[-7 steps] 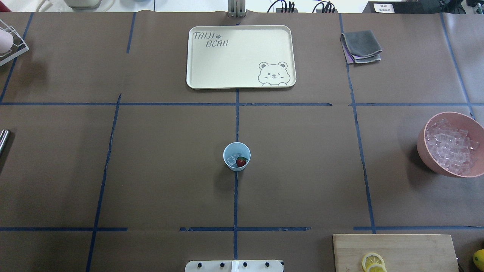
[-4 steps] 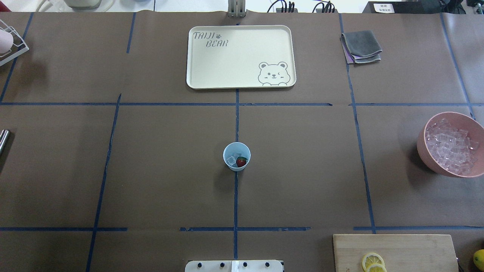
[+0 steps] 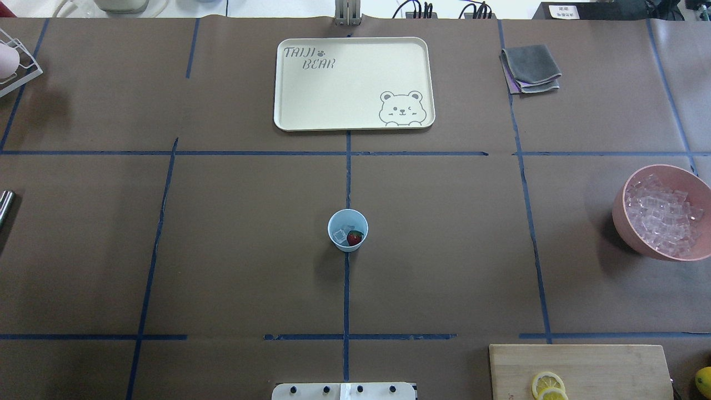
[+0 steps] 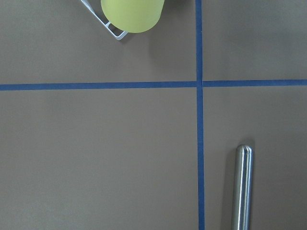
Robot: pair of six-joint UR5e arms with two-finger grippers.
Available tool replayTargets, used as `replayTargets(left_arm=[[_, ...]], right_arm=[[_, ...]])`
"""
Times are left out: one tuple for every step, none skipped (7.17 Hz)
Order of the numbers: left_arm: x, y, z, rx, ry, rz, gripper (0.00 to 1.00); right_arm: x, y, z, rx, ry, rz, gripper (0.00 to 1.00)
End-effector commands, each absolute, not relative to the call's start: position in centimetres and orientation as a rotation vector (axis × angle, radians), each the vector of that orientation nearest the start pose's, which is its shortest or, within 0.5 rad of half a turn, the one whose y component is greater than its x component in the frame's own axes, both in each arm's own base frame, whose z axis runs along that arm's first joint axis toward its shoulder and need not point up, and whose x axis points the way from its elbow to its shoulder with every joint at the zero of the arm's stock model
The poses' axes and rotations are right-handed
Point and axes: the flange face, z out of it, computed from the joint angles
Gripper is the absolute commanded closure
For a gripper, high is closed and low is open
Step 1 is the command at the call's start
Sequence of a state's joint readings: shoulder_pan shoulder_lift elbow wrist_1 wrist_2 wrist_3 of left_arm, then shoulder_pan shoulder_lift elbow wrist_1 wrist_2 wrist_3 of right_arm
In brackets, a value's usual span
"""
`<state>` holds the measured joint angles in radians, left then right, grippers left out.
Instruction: Mash ice and strawberries in cup
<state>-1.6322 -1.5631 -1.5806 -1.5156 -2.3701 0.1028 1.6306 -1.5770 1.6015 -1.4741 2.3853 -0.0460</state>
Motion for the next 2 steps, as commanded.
replayTargets(left_arm=[[-9.15, -48.01, 66.16, 0.015, 0.8, 0.019, 0.0], [-9.15, -47.93, 66.23, 0.014, 0.801, 0.019, 0.0]], right_arm=[[9.05, -49.29, 63.29, 0.159, -0.806, -0.037, 0.01], [9.05, -49.29, 63.29, 0.159, -0.806, -0.037, 0.01]])
